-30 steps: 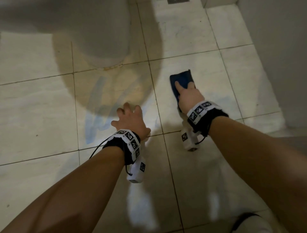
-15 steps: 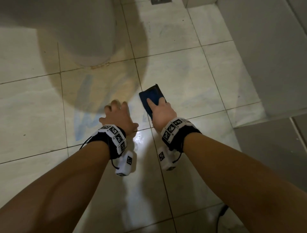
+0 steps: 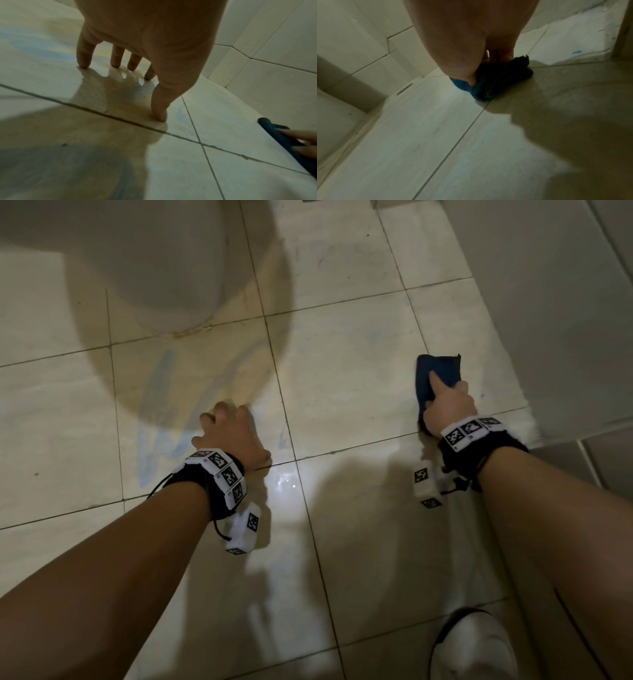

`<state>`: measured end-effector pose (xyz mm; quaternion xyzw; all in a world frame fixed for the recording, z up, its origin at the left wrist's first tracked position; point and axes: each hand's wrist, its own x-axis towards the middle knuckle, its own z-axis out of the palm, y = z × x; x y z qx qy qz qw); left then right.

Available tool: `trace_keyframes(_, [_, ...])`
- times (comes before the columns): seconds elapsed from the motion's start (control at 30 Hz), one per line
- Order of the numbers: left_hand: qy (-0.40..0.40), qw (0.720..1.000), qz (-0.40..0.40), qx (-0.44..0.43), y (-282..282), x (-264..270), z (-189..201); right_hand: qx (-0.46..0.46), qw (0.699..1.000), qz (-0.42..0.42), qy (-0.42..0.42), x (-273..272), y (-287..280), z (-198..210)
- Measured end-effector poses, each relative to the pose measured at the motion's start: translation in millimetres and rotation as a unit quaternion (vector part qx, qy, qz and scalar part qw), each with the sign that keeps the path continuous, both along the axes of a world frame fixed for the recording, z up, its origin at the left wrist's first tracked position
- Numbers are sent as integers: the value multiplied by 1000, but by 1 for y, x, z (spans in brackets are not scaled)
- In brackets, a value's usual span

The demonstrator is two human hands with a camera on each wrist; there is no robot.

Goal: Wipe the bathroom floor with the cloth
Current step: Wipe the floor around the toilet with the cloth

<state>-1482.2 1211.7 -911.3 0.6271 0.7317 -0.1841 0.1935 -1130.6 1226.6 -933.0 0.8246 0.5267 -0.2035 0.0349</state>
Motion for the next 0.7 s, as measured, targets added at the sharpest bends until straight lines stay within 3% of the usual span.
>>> trace_keyframes(0.2, [1, 1000, -4, 5, -1, -2, -1, -49, 999, 4, 7, -26, 0, 3])
trace_keyframes(0.33, [-2, 1000, -14, 7, -3, -4, -2, -29, 995, 100, 1, -80, -13, 10])
trace_keyframes(0.53, [14, 1000, -11, 7, -2, -2, -1, -80, 955, 285, 11, -180, -27, 18])
trace_keyframes(0.7, [18, 1000, -2, 11, -5, 0, -3, -90, 930, 355, 21, -198, -31, 15])
